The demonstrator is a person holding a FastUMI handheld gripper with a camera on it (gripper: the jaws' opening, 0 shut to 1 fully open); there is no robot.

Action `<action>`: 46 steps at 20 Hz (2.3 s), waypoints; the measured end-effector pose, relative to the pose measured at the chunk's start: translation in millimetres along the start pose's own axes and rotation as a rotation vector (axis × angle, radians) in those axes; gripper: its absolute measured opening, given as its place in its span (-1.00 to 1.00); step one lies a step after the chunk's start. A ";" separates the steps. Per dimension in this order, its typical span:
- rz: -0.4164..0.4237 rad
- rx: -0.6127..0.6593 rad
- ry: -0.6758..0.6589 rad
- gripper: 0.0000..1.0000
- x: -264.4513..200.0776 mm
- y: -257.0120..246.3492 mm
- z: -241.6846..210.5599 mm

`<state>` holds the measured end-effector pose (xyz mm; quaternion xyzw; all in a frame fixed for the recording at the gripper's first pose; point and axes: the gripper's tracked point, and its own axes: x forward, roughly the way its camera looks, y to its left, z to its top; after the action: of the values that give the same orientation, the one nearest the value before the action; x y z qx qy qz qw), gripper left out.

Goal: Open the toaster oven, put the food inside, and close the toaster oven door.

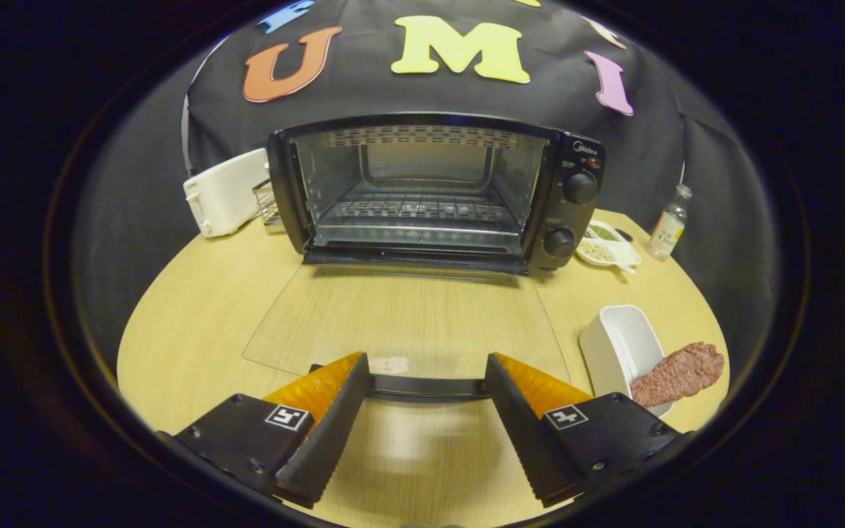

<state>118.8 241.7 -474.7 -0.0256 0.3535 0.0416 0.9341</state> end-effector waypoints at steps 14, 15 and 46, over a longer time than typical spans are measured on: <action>0.022 -0.079 -0.113 1.00 -54.1 -60.3 41.0; 0.012 -0.093 -0.129 1.00 -60.3 -78.5 48.8; 0.593 0.384 0.342 -0.60 -73.5 -253.4 -23.6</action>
<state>72.7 -16.7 -438.9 0.2466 0.4977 0.2381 0.7967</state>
